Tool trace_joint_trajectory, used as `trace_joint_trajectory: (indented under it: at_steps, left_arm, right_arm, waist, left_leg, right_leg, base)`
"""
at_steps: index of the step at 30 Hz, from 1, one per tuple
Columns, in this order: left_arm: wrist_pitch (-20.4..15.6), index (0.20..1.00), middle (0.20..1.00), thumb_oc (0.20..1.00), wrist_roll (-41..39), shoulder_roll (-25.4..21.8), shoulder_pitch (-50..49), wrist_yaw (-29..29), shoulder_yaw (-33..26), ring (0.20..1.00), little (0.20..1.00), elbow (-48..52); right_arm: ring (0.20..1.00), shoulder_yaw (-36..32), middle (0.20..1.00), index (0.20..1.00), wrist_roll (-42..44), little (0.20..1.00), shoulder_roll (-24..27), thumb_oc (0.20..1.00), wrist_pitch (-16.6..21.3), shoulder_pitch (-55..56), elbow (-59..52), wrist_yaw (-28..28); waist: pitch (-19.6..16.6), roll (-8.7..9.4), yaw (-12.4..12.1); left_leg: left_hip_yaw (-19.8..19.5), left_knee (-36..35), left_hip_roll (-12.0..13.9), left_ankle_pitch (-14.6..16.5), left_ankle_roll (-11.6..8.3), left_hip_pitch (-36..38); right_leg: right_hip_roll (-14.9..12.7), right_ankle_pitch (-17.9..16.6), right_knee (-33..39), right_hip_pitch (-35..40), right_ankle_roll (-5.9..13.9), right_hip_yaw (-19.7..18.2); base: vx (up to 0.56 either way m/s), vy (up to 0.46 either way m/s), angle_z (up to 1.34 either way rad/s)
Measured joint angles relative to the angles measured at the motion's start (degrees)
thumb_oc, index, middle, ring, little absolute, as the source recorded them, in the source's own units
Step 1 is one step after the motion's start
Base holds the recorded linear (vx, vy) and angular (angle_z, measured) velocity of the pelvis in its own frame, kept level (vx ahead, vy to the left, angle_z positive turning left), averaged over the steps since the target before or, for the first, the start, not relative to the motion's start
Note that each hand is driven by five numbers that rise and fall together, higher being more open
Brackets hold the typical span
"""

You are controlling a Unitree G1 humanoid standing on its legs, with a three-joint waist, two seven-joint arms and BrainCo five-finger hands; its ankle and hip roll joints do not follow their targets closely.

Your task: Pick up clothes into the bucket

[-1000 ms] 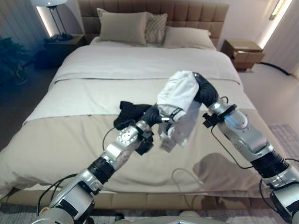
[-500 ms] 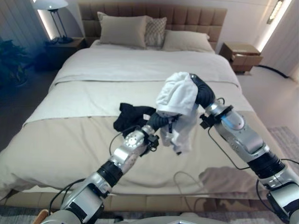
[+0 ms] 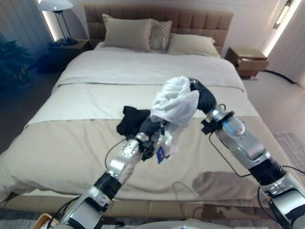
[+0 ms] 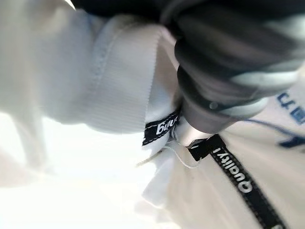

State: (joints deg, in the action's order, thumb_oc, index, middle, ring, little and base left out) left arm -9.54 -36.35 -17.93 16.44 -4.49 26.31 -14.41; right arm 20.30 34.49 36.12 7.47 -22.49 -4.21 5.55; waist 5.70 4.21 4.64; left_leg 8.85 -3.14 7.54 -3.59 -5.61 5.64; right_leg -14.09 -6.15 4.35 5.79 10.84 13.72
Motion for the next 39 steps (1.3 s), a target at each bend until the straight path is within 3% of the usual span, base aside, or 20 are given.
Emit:
trace_joint_trajectory:
  at_steps: [6,13,17,23,24,25,26,27,28,29,30,31,32,33,34,36,39]
  left_arm:
    - [-1.17,0.200,0.200,0.200,4.33,-3.53,-7.56,0.58,-6.77,0.200,0.200,2.82]
    - [-1.27,0.200,0.200,0.200,3.87,-0.23,-18.86,1.12,-17.39,0.200,0.200,1.76]
    - [-1.47,0.200,0.200,0.200,3.77,0.34,-19.96,1.86,-19.20,0.200,0.200,1.44]
    - [-3.81,0.200,0.200,0.200,3.83,2.03,-20.95,2.45,-23.44,0.200,0.200,1.78]
    - [-3.91,0.200,0.200,0.200,3.93,1.74,-21.18,2.65,-23.70,0.200,0.200,1.77]
    - [-3.85,0.200,0.200,0.200,4.07,1.53,-21.17,2.95,-23.72,0.200,0.200,1.78]
    - [-3.96,0.200,0.200,0.200,4.22,1.40,-21.22,3.53,-23.90,0.200,0.200,1.76]
    - [-3.98,0.200,0.200,0.200,4.29,1.48,-20.87,3.79,-23.86,0.200,0.200,1.78]
    - [-4.13,0.200,0.200,0.200,4.40,1.61,-20.71,4.42,-24.08,0.200,0.200,1.78]
    - [-4.15,0.200,0.200,0.200,4.82,1.40,-20.58,5.00,-24.40,0.200,0.200,1.70]
    - [-4.19,0.200,0.200,0.200,5.39,0.85,-20.33,5.27,-24.98,0.200,0.200,1.72]
    - [-4.24,0.200,0.200,0.200,5.88,0.16,-19.81,6.17,-25.80,0.200,0.200,1.02]
    - [-4.30,0.200,0.200,0.200,5.99,0.00,-20.15,6.37,-25.87,0.200,0.200,0.75]
    - [-4.32,0.200,0.200,0.200,6.35,0.61,-20.97,6.68,-25.98,0.200,0.200,0.32]
    - [-4.47,0.200,0.200,0.200,6.35,0.92,-20.72,6.69,-25.98,0.200,0.200,0.07]
    - [-5.02,0.200,0.200,0.200,6.39,1.14,-19.60,7.14,-26.66,0.200,0.200,-0.22]
    - [-5.05,0.200,0.200,0.200,6.63,0.90,-19.26,8.33,-27.60,0.200,0.200,-0.20]
  right_arm:
    - [1.000,-6.54,1.000,1.000,-1.12,1.000,-1.64,1.000,0.13,5.13,1.64,-1.30]
    - [1.000,-10.04,1.000,1.000,-6.27,1.000,-4.74,1.000,0.03,9.69,10.20,-2.57]
    - [1.000,-10.52,1.000,1.000,-11.21,1.000,-5.88,1.000,0.08,9.96,10.55,-2.95]
    - [1.000,-10.44,1.000,1.000,-15.25,1.000,-7.04,1.000,0.30,10.96,12.18,-3.43]
    - [1.000,-10.31,1.000,1.000,-16.29,1.000,-7.21,1.000,0.45,10.66,12.54,-3.48]
    - [1.000,-10.47,1.000,1.000,-16.99,1.000,-7.56,1.000,0.70,10.57,13.07,-3.64]
    - [1.000,-10.35,1.000,1.000,-17.88,1.000,-8.16,1.000,1.07,10.33,14.14,-4.04]
    - [1.000,-10.37,1.000,1.000,-18.27,1.000,-8.08,1.000,1.13,10.42,14.31,-4.40]
    - [1.000,-10.28,1.000,1.000,-19.37,1.000,-8.27,1.000,1.21,10.48,14.63,-4.66]
    - [1.000,-10.23,1.000,1.000,-20.31,1.000,-8.63,1.000,1.22,11.52,14.66,-4.79]
    - [1.000,-10.05,1.000,1.000,-20.62,1.000,-9.15,1.000,1.12,11.88,14.65,-4.74]
    - [1.000,-10.06,1.000,1.000,-21.12,1.000,-10.04,1.000,1.08,12.48,14.77,-4.71]
    - [1.000,-10.07,1.000,1.000,-21.34,1.000,-10.38,1.000,1.14,12.89,14.73,-4.75]
    - [1.000,-10.03,1.000,1.000,-21.57,1.000,-10.21,1.000,1.16,14.37,14.43,-4.83]
    - [1.000,-10.37,1.000,1.000,-21.59,1.000,-10.17,1.000,1.25,15.34,14.41,-4.87]
    - [1.000,-10.40,1.000,1.000,-22.07,1.000,-11.02,1.000,1.11,18.71,14.30,-4.71]
    - [1.000,-10.52,1.000,1.000,-22.10,1.000,-11.76,1.000,0.97,19.47,14.36,-4.66]
  waist:
    - [-0.08,-0.11,-1.07]
    - [-0.01,-0.23,-2.36]
    - [0.25,-0.42,-3.93]
    - [3.29,-0.75,-6.12]
    - [4.74,-1.57,-8.69]
    - [5.19,-1.60,-8.06]
    - [6.18,-3.10,-9.66]
    - [6.32,-3.06,-8.49]
    - [7.14,-4.08,-8.46]
    - [7.87,-3.94,-8.77]
    - [8.70,-2.67,-8.68]
    - [10.04,-0.29,-8.86]
    - [10.10,-0.16,-8.98]
    - [9.73,-1.74,-8.23]
    - [9.66,-2.52,-7.70]
    - [9.77,-0.63,-7.04]
    - [9.95,-0.27,-6.90]
  left_leg:
    - [-0.31,-0.26,-0.10,-0.04,0.04,0.04]
    - [-1.72,-0.21,-0.01,-0.04,0.04,0.00]
    - [-3.23,0.11,0.03,-0.04,0.04,-0.28]
    - [-10.78,2.67,1.55,-0.93,-1.85,-4.27]
    - [-12.43,2.75,2.53,-2.01,-2.31,-5.53]
    - [-13.46,3.08,3.20,-1.82,-2.82,-6.12]
    - [-17.00,2.28,3.63,-4.09,-3.05,-8.94]
    - [-18.32,1.66,4.17,-3.94,-3.15,-9.37]
    - [-17.62,0.58,5.04,-4.95,-0.38,-12.02]
    - [-11.20,-0.77,6.55,-2.14,3.76,-12.61]
    - [-7.00,-0.75,6.48,2.36,3.89,-12.97]
    - [-2.45,4.71,5.59,0.66,6.24,-14.69]
    - [-1.14,8.29,5.75,1.22,6.83,-14.78]
    - [0.70,12.97,6.22,2.76,6.33,-13.34]
    - [0.59,11.05,6.05,1.15,3.81,-12.40]
    - [-0.26,9.21,3.37,-0.16,3.41,-12.46]
    - [-1.44,8.20,1.35,-0.90,2.80,-12.96]
  right_leg:
    - [-0.04,0.01,0.53,0.62,0.01,0.73]
    - [-0.09,0.16,0.73,1.75,0.12,1.90]
    - [-0.07,0.64,0.58,3.05,0.50,3.32]
    - [1.84,4.39,-3.11,4.01,-0.28,10.21]
    - [3.16,4.87,-3.99,3.81,-0.62,11.66]
    - [3.24,5.65,-4.29,3.57,-0.95,12.35]
    - [4.81,6.27,-6.15,2.79,-1.51,15.37]
    - [4.59,7.42,-6.89,1.96,-1.98,16.54]
    - [5.39,7.61,-8.87,1.18,-3.00,18.86]
    - [4.43,8.53,-11.26,-0.29,-5.04,20.50]
    - [3.10,9.39,-11.98,-0.51,-5.67,20.56]
    - [-0.40,11.20,-13.40,-1.30,-6.06,21.62]
    - [-1.39,11.02,-13.88,-1.29,-6.19,21.95]
    - [-1.41,12.16,-15.92,-0.13,-4.17,22.59]
    - [-1.82,12.84,-17.51,0.10,-3.61,23.04]
    - [-4.74,13.02,-19.56,0.54,-2.17,24.26]
    - [-6.60,12.37,-20.49,0.18,-2.12,25.35]
  base:
    - [0.00,-0.007,0.04]
    - [0.01,-0.022,0.09]
    - [-0.02,-0.049,0.23]
    - [-0.17,-0.142,0.59]
    - [-0.27,-0.105,0.56]
    - [-0.26,-0.044,0.92]
    - [-0.27,0.015,0.98]
    - [-0.32,0.055,1.31]
    - [-0.28,0.031,1.17]
    - [-0.18,0.008,1.18]
    - [-0.16,0.020,0.99]
    - [-0.12,0.054,0.62]
    - [-0.16,0.097,0.52]
    - [-0.03,0.140,0.41]
    - [-0.02,0.211,0.63]
    - [0.02,0.219,0.64]
    - [-0.01,0.275,0.37]
